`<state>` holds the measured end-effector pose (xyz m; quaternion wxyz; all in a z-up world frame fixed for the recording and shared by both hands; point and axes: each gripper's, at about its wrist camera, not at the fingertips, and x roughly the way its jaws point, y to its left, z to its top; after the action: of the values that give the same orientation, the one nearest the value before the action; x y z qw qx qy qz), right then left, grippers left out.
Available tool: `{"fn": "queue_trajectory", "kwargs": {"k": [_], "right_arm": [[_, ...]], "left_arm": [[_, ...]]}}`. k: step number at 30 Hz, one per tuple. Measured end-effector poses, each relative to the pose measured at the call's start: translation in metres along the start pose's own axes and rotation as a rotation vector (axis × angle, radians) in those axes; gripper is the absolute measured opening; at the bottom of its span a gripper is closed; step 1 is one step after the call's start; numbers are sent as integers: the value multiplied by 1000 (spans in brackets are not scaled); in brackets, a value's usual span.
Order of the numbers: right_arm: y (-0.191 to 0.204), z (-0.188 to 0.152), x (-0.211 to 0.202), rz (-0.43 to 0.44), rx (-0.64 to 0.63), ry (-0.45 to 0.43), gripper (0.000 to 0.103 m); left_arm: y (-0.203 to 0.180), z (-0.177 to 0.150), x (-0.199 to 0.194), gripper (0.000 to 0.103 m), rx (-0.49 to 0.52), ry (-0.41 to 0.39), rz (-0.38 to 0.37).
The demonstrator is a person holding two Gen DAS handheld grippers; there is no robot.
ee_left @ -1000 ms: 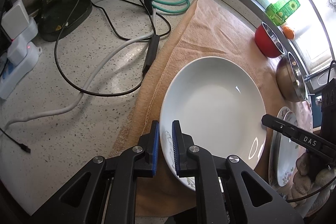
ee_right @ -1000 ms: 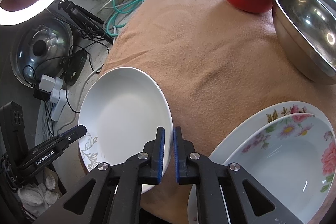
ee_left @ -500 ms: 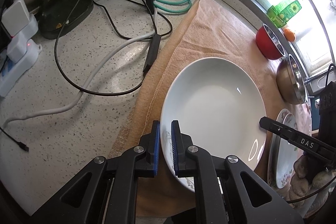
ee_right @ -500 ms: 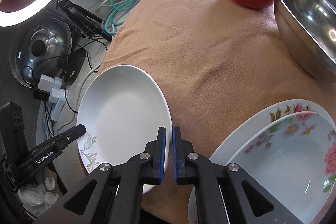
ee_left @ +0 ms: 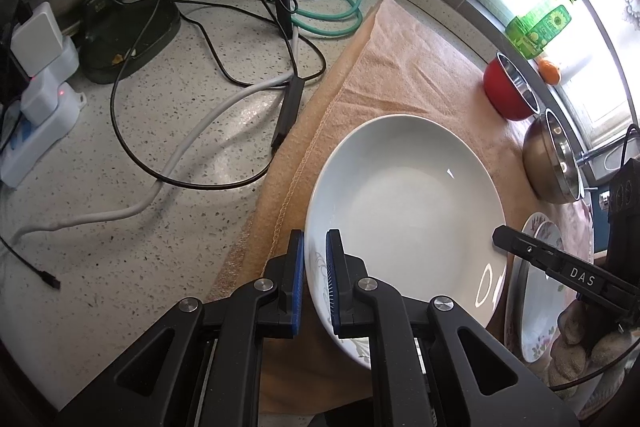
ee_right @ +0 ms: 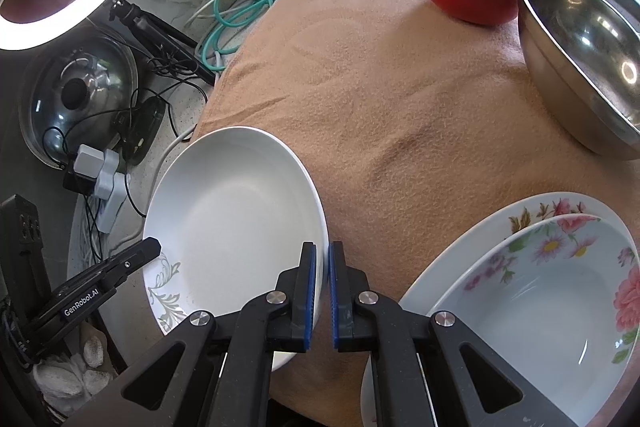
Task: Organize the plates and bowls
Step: 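Lift the white oval plate with both tools and carry it over the stack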
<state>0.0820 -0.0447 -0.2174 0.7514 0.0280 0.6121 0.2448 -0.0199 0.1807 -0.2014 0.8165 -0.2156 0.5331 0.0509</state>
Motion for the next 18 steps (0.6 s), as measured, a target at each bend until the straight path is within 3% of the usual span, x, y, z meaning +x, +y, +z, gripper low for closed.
{"fn": "queue_trajectory", "kwargs": {"k": [18], "right_arm": [[-12, -7, -48, 1, 38, -83, 6]], "left_arm": [[-35, 7, -14, 9, 52, -24, -55]]}}
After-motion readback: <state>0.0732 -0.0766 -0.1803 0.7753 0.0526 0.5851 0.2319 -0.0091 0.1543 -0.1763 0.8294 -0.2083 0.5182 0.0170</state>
